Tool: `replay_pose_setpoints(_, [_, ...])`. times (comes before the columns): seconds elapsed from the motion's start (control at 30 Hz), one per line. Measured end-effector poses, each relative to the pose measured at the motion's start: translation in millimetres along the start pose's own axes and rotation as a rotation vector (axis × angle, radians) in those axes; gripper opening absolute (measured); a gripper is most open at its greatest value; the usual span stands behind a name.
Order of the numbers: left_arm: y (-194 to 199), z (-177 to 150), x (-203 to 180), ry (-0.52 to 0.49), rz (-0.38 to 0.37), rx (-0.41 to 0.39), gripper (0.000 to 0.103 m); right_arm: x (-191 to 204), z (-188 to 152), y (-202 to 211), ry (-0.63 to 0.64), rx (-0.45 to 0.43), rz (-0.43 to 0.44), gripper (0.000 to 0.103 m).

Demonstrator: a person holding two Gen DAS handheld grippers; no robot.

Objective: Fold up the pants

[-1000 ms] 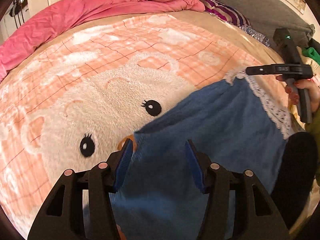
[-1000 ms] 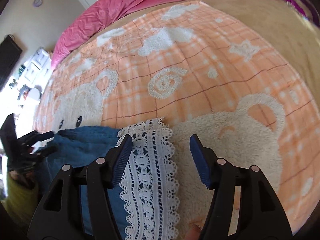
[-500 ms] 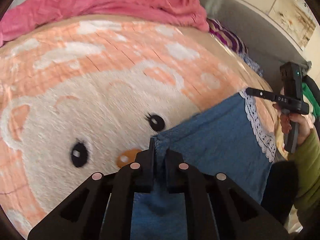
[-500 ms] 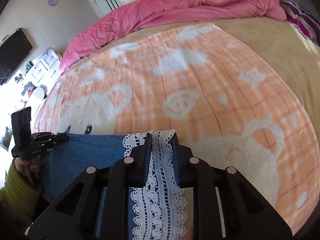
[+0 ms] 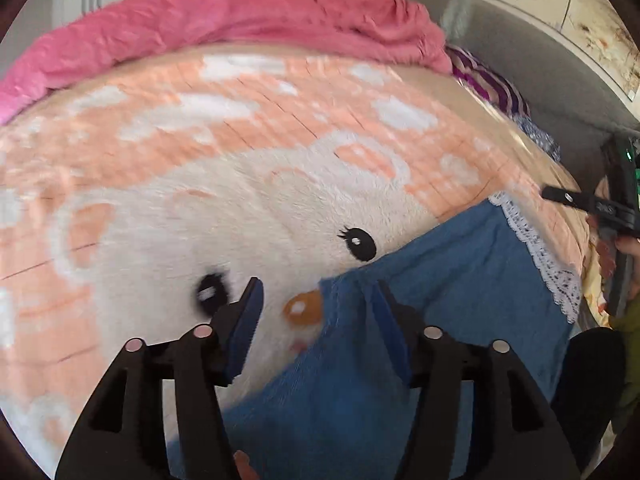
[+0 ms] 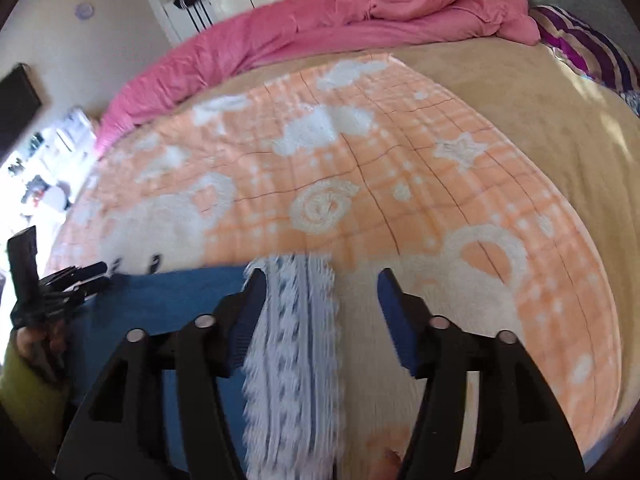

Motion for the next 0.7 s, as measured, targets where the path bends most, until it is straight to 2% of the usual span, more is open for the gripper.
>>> replay_pose_setpoints(0.03, [19,-2,4,-0.007,0.042,-0.025,0.069,2,-8,9,0.011,0.007,0.014,0.055])
replay_pose_setpoints(0.1, [48,-4,6,-0.016,0.088,-0.061,0.075,7,-28,24,0.044,0.04,0.029,0.057])
replay_pose_setpoints(0.17, [80,-16,2,0.035,0.059,-0.099,0.076,4,-51,36,0.062,0.09,0.023,0.057])
replay_pose_setpoints(0.27, [101,-46,-8,0.102,-0.009,-0.105,0.076,1,-78,45,0.041,0.131,0.042,0.057])
replay_pose_setpoints(0.43, [107,-85,5,0.173,0.069,-0.053,0.076,-3,-107,37,0.002,0.182,0.056,0.057])
replay_pose_setpoints(0.47, [107,-91,12,0.185,0.101,-0.036,0.076,-5,-112,32,-0.011,0.201,0.056,0.05])
replay_pose_setpoints(0.53, [106,-103,32,0.171,0.264,-0.002,0.076,-2,-122,29,0.015,0.221,0.072,0.017])
replay_pose_setpoints(0.57, [106,-109,48,0.171,0.357,0.013,0.076,0,-123,29,0.034,0.218,0.067,0.016])
replay_pose_setpoints(0.6, [106,-113,58,0.19,0.389,0.025,0.075,2,-124,31,0.055,0.211,0.053,0.016])
replay_pose_setpoints(0.7, [112,-122,88,0.271,0.423,0.016,0.07,-1,-123,39,0.059,0.199,0.025,0.016])
Point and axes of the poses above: each gripper's, at about its wrist camera, not at the fingertips, and y roughly against the way its jaws point, x to its left, z to its top, the point moved 9 cm from there along -y, roughly the way its jaws point, and after that the axes turned 5 degrees about -x, right-handed, at the moved point
